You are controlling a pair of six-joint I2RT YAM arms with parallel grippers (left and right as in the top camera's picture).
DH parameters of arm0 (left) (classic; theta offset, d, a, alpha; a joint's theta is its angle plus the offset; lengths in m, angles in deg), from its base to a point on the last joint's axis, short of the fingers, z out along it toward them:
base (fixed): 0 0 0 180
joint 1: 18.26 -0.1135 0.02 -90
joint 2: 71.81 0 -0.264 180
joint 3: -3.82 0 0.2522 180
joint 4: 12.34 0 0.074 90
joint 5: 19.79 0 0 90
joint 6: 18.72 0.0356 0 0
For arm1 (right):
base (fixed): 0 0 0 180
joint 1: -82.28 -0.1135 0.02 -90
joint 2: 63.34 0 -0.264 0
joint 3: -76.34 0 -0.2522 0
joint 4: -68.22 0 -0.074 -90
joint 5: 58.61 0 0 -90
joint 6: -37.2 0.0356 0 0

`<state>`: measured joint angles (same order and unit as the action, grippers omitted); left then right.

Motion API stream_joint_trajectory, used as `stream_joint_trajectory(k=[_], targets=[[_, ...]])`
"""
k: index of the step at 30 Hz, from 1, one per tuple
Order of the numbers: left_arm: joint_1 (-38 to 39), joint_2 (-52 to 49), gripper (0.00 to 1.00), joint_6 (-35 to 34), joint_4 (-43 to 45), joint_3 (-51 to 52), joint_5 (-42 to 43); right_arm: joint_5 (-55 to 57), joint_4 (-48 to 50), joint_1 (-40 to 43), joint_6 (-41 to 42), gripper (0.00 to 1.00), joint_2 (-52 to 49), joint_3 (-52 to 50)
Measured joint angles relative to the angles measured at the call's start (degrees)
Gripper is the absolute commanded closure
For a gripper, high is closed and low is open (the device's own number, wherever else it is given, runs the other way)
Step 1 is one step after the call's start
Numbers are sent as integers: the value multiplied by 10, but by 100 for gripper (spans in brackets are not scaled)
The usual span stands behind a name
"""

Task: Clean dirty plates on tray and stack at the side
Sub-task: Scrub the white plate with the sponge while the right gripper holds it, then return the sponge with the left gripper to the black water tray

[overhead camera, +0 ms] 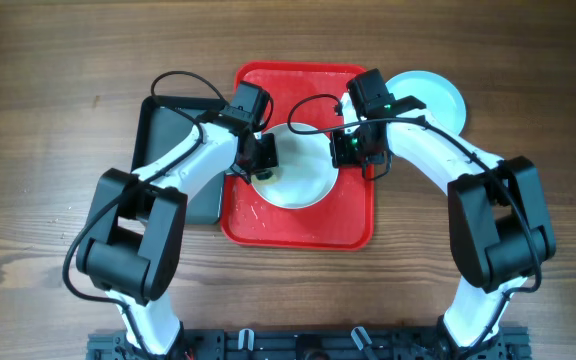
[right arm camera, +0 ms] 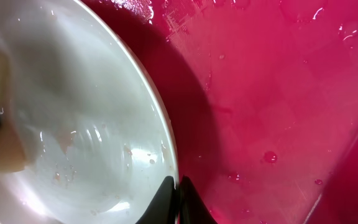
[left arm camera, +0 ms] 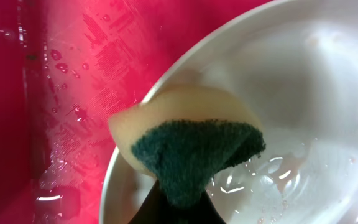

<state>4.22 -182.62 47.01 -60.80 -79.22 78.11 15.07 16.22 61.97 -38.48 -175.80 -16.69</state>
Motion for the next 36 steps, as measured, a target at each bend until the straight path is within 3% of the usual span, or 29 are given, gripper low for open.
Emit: stream_joint_trajectory(k=[13,27,31,36], targets=[[35,-14,96,0,24,-9,-5,12,-1,1,0,96,0,0],[49,-22,96,0,66,-10,153,13,0,1,4,96,0,-1],[10,50,96,0,64,-10,200,14,1,1,4,96,0,-1],[-47,211,96,12,19,-21,220,13,3,1,4,96,0,-1]])
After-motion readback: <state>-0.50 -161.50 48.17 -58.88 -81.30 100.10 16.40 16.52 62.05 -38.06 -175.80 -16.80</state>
